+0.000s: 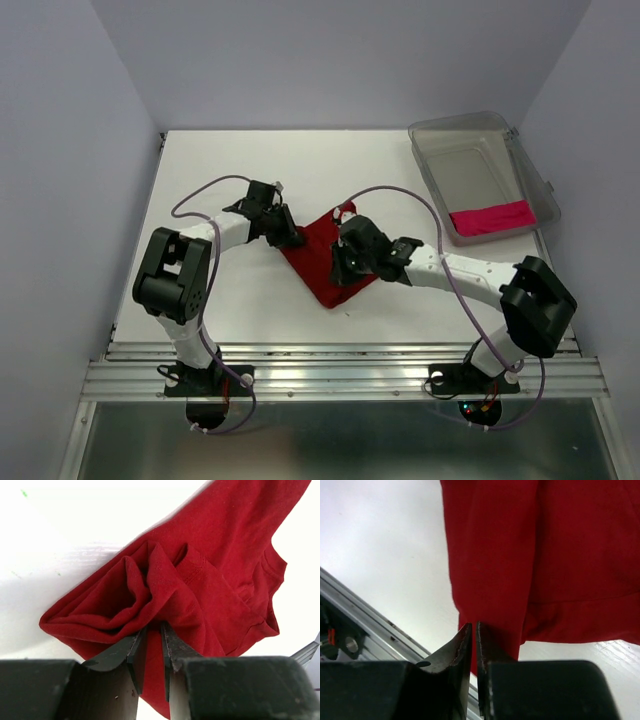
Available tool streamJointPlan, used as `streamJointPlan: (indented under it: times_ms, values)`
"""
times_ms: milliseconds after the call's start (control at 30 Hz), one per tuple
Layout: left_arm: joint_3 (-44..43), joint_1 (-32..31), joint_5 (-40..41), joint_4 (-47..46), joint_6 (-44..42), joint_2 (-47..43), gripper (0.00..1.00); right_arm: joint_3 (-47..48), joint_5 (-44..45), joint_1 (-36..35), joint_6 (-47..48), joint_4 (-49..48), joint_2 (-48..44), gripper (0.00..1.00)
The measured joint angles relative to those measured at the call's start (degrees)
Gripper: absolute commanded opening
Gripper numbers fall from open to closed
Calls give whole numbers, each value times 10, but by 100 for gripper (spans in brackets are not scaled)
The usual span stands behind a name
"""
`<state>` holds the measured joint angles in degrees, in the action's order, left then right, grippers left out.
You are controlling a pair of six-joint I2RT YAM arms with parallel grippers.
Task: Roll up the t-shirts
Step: Roll the T-shirt to the center of the board.
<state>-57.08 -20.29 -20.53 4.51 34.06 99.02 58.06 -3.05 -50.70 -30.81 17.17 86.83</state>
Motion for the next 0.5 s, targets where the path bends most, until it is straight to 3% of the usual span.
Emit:
streamJointPlan:
  times_ms: [500]
  values:
    - [-43,-2,-1,15,-13,23,28,-110,17,0,-41,-93,25,4]
